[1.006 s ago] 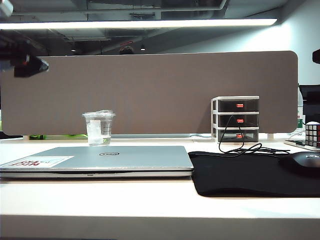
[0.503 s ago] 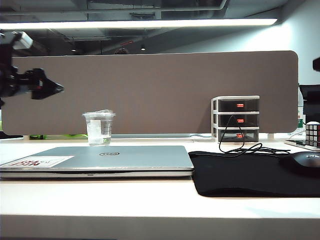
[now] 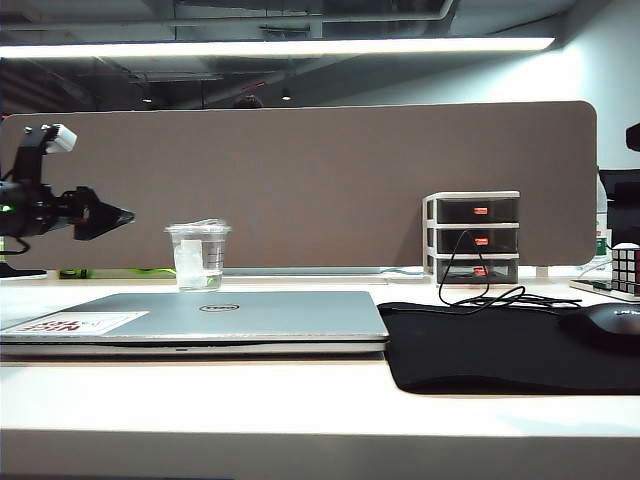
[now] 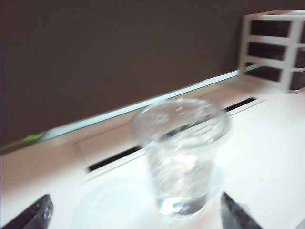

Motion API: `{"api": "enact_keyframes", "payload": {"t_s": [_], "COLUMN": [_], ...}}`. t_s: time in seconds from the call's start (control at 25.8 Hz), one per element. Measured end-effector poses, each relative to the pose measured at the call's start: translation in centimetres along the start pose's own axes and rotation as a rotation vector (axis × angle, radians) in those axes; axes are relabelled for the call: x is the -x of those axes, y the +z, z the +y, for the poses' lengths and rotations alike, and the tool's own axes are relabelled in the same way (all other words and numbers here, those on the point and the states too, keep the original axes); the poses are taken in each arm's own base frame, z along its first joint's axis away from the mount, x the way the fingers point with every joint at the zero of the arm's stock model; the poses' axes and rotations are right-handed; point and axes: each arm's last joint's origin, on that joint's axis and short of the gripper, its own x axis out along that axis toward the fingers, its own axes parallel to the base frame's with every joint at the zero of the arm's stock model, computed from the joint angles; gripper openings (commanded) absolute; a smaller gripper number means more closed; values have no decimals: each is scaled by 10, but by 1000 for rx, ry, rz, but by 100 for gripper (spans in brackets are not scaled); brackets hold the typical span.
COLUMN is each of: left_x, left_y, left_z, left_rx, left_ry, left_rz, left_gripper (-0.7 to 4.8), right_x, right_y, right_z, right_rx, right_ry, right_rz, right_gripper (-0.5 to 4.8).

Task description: Pick up the coffee cup and place it on the left side of the laptop.

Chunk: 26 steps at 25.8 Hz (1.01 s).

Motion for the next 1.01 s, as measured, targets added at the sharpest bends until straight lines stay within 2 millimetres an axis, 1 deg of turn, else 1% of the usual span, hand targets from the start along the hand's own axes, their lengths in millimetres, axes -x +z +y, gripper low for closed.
{"api": "enact_keyframes", "payload": {"t_s": [0.08, 0.19, 0.27, 0.39, 0.54, 0.58, 0.62, 0.74, 0.85, 1.01], "left_x": [-9, -13, -15, -22, -39, -49, -53, -70, -81, -92], "left_y": [0, -9, -16, -17, -13, -14, -15, -21, -22, -28], "left_z": [3, 3, 0, -7, -19, -22, -23, -29, -34, -38], "left_rx": [-6, 32, 64, 67, 47, 41, 46, 104, 108, 141], "left_ry": [-46, -78, -89, -109, -118, -126, -128, -27, 30, 42], "left_rz": [-11, 18, 44, 46, 31, 23, 23, 39, 44, 59], "left_gripper": [479, 479, 479, 479, 479, 479, 479, 479, 479, 479], "right_x": [0, 0, 0, 0, 0, 0, 0, 0, 0, 0], "right_y": [0, 0, 0, 0, 0, 0, 0, -1, -2, -2], "right_z": [0, 0, 0, 0, 0, 0, 0, 0, 0, 0], "right_rx": [0, 1, 1, 1, 1, 1, 1, -7, -10, -11], "right_ry": [0, -1, -1, -1, 0, -1, -1, -1, 2, 2], "right_rz": [0, 0, 0, 0, 0, 0, 0, 9, 14, 15], "right_gripper": [-1, -1, -1, -1, -1, -1, -1, -1, -1, -1]}}
